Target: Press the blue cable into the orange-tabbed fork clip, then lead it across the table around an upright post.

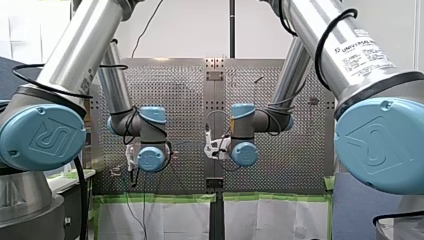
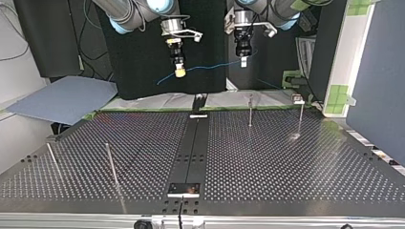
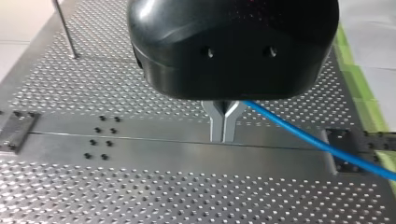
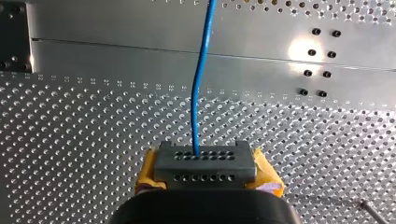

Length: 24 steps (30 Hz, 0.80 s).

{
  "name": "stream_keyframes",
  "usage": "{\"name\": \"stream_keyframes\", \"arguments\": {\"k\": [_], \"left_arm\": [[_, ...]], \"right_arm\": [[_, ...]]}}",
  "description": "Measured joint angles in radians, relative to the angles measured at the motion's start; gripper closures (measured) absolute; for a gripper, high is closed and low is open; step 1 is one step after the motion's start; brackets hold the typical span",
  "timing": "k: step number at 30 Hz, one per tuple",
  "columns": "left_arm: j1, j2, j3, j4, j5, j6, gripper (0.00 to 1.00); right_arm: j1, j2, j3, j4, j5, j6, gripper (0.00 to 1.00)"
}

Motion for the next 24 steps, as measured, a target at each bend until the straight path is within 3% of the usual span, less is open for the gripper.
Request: {"name": "stream_keyframes", "arguments": {"k": [11,24], "left_arm": [[0.002,-0.073,0.000,-0.007,0.003,0.002,1.00],[0.002,-0.078,0.000,-0.007,0.003,0.002,1.00]], "right_arm": [[0.000,-0.001,-0.001,0.000,0.000,0.000,1.00],[0.002,0.001,-0.003,0.002,0.002,-0.002,1.00]]}}
